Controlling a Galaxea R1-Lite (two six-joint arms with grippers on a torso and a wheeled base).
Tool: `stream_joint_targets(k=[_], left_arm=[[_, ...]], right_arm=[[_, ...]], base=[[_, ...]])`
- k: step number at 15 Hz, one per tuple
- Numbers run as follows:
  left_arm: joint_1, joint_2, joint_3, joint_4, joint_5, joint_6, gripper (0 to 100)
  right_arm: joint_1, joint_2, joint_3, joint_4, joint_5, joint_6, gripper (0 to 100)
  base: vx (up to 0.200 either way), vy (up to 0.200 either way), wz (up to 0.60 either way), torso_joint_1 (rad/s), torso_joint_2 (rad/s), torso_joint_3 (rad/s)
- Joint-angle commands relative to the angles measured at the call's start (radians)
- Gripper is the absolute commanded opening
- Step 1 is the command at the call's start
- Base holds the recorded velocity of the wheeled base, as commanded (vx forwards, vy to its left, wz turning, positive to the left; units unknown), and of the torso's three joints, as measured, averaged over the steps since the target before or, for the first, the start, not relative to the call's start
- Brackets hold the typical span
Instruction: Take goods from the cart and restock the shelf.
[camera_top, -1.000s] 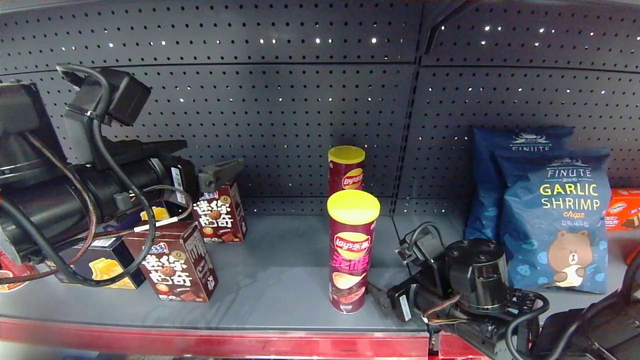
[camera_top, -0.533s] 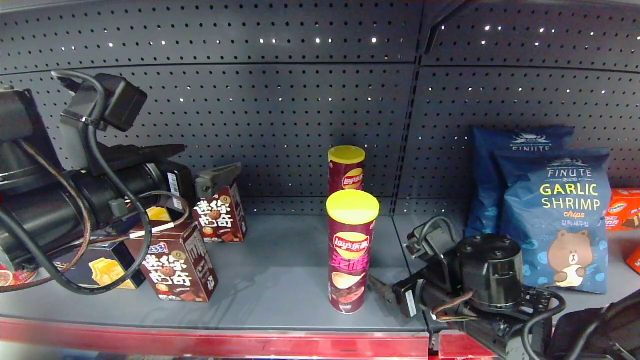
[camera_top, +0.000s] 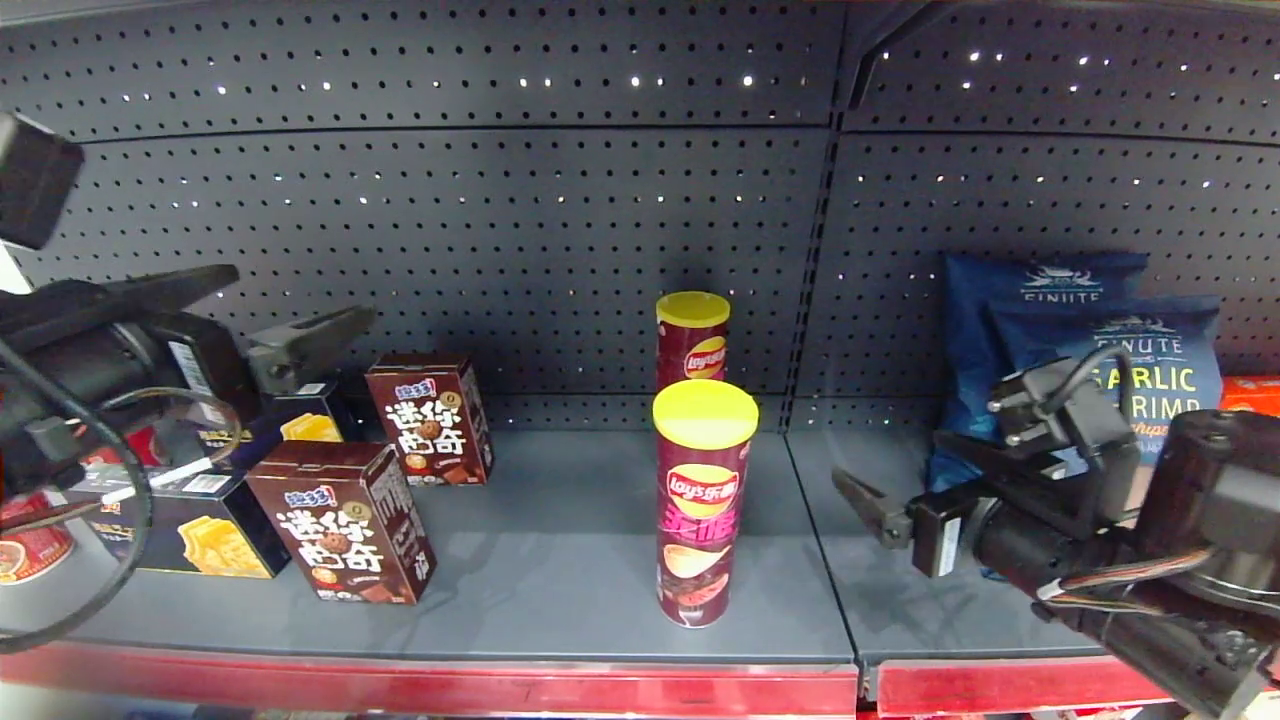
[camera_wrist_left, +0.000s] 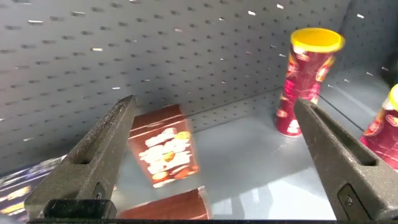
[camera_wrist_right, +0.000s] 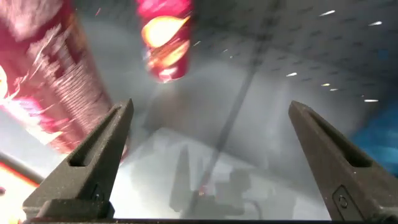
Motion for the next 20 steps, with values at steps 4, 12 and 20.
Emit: stream_joint_targets(k=[4, 12, 20], left_arm=[[0.145, -0.297, 0.119, 0.015, 0.061, 0.0, 100], [0.188, -0.832, 0.228, 0.446, 0.212, 0.064, 100], [0.218, -1.111, 0.392, 0.682, 0.204, 0.063, 100]], right_arm=[[-0.224, -0.278, 0.055, 0.004, 0.0, 0.002, 100], [-0.424, -0.568, 0.258, 0.065, -0.049, 0.005, 100], [-0.536, -0.982, 0.442, 0.292, -0.342, 0.011, 100]], base=[[0.0, 0.0, 0.0, 0.0, 0.0, 0.0], [0.0, 0.0, 0.0, 0.0, 0.0, 0.0], [0.0, 0.0, 0.0, 0.0, 0.0, 0.0]])
